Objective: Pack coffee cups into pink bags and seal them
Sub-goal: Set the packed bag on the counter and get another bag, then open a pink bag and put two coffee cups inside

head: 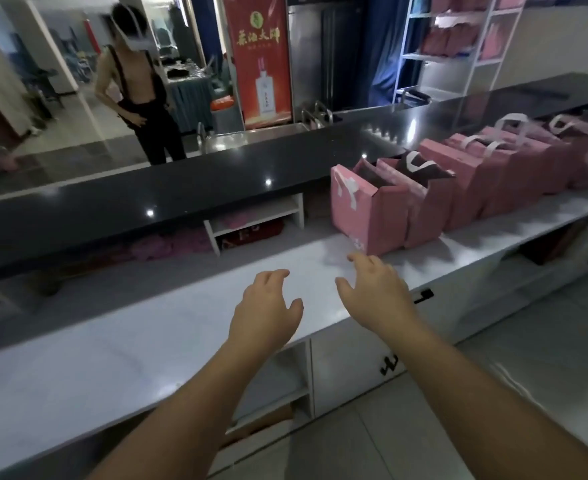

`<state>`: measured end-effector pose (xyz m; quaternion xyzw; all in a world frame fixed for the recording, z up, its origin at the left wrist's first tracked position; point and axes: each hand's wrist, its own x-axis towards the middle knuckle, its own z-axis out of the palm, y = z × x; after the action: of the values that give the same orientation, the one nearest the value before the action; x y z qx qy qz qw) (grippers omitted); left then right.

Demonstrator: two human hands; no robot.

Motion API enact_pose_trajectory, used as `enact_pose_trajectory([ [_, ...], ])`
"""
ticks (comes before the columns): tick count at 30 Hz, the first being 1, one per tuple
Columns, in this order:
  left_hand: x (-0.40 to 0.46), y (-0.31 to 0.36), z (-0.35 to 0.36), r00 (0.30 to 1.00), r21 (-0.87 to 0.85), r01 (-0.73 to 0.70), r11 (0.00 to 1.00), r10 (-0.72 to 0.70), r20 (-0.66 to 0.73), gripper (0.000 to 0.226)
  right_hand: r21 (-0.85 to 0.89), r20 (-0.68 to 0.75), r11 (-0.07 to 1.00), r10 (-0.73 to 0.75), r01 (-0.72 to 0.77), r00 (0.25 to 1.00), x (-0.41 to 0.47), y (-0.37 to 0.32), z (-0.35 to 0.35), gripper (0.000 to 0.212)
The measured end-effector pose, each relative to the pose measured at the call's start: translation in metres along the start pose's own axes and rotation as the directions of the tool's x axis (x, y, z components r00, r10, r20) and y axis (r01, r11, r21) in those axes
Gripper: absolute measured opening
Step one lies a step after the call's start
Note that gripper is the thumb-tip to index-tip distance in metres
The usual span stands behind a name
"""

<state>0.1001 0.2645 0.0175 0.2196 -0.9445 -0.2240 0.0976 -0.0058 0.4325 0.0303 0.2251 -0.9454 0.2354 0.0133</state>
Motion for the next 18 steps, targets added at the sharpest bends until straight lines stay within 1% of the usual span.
enact_pose_trajectory([
  [3,0.039,0.023,0.020,0.998,-0.015,-0.050,0.999,0.051,0.038,0.061,-0.018,-0.008,0.999,0.048,-0.048,0.999,0.027,0.026,-0.007,0.052],
  [8,0.119,0.053,0.054,0.989,-0.073,-0.115,0.991,0.121,0.088,0.061,-0.034,-0.077,0.992,0.115,-0.118,0.990,0.086,0.062,-0.015,0.044],
  [12,0.194,0.074,0.072,0.983,-0.126,-0.135,0.983,0.148,0.109,0.061,-0.066,-0.103,0.979,0.184,-0.191,0.978,0.145,0.084,-0.028,0.048],
  [18,0.297,0.104,0.093,0.974,-0.165,-0.183,0.969,0.201,0.104,0.056,-0.047,-0.130,0.958,0.273,-0.281,0.953,0.221,0.109,-0.034,0.049],
])
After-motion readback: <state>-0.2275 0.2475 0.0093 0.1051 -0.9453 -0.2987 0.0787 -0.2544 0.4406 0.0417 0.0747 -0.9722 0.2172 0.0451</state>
